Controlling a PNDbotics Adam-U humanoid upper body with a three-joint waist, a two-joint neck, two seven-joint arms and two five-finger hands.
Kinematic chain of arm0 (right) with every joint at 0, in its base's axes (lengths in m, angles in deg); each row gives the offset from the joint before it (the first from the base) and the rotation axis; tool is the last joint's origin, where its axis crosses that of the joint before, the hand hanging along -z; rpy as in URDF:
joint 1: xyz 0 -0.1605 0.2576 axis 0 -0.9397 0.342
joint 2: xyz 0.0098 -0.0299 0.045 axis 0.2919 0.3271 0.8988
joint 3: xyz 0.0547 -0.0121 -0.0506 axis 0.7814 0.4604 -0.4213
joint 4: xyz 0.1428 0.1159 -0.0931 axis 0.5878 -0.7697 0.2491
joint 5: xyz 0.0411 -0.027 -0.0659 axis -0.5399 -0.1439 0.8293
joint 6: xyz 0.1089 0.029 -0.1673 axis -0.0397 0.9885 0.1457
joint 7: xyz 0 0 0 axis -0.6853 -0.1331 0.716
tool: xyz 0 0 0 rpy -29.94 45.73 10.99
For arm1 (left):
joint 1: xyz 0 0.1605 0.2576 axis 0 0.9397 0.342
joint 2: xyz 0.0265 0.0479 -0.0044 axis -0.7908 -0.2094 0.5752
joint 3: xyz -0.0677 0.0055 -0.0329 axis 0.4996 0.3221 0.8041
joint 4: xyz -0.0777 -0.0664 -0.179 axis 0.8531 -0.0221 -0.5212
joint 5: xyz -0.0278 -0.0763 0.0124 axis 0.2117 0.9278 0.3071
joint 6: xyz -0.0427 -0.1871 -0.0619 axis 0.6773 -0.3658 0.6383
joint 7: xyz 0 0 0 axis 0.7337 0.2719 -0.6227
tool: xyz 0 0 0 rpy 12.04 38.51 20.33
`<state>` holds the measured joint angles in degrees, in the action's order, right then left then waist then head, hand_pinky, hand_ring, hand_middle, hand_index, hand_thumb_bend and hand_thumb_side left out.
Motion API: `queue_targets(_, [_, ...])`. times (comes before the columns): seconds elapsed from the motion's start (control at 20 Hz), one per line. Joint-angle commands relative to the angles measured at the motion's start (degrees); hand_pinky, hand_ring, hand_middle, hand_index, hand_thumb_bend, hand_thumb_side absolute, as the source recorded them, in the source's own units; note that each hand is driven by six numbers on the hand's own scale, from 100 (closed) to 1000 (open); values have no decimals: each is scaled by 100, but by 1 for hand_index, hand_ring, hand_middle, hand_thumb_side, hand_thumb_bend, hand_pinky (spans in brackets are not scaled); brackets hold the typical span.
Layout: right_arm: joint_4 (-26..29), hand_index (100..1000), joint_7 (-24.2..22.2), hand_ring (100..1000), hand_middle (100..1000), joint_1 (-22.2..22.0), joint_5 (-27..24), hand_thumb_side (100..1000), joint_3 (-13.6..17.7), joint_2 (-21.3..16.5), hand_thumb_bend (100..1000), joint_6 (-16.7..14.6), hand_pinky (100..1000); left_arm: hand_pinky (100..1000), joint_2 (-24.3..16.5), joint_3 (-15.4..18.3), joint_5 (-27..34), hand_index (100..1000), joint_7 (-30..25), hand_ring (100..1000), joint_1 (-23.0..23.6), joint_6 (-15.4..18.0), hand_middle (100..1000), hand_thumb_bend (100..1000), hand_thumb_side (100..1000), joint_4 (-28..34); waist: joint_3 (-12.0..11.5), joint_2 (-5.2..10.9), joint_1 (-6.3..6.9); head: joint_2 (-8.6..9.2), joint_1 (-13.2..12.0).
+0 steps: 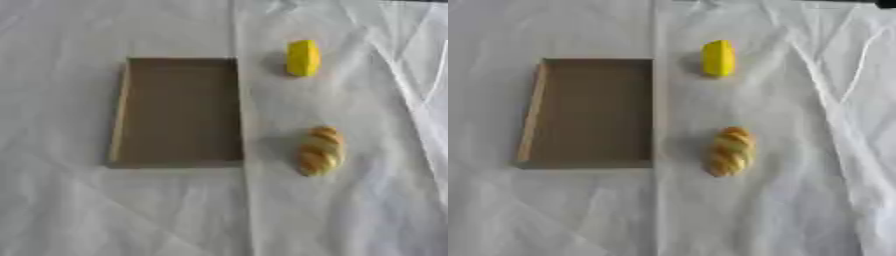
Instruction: Pick up objects on the table and place them in the box.
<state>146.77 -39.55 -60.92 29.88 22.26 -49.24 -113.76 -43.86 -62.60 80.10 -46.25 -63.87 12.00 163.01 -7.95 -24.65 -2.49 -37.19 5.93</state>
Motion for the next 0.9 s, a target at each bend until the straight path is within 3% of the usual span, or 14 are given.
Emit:
queue_targets(0.05, [93,850,-34,691,719,49,-55,541,28,-103,100,-7,966,869,-72,61,29,873,-31,956,-19,5,809,100,577,92,6,106,32,35,-17])
queue_targets(0.35, [93,852,-73,699,727,-73,71,533,29,-245,100,-136,955,870,-95,54,22,874,-41,956,-2,10,810,100,577,92,19,102,29,14,-30])
queue_targets(0.5, [93,858,-242,723,754,-341,491,326,-15,-628,100,-450,920,869,-138,49,9,874,-46,955,12,17,810,100,575,92,33,103,11,2,-55])
queue_targets(0.55, [93,861,-333,733,763,-480,743,285,-29,-825,100,-604,913,869,-154,50,2,874,-46,955,21,21,810,100,575,92,40,103,5,-1,-68])
queue_targets(0.6, [93,861,-407,745,777,-633,1043,181,-34,-1037,100,-754,895,869,-171,53,-7,874,-43,955,32,24,810,100,575,92,52,103,-3,-3,-83])
queue_targets(0.7, [93,860,-414,762,794,-951,1780,100,-17,-1462,100,-1023,874,870,-202,59,-25,874,-35,955,53,28,810,100,576,92,75,103,-18,-1,-106])
queue_targets(0.9, [93,857,62,787,818,-1430,3372,100,-44,-2147,100,-1252,843,870,-237,42,-38,874,-43,956,62,25,810,100,578,92,104,107,-50,2,-127])
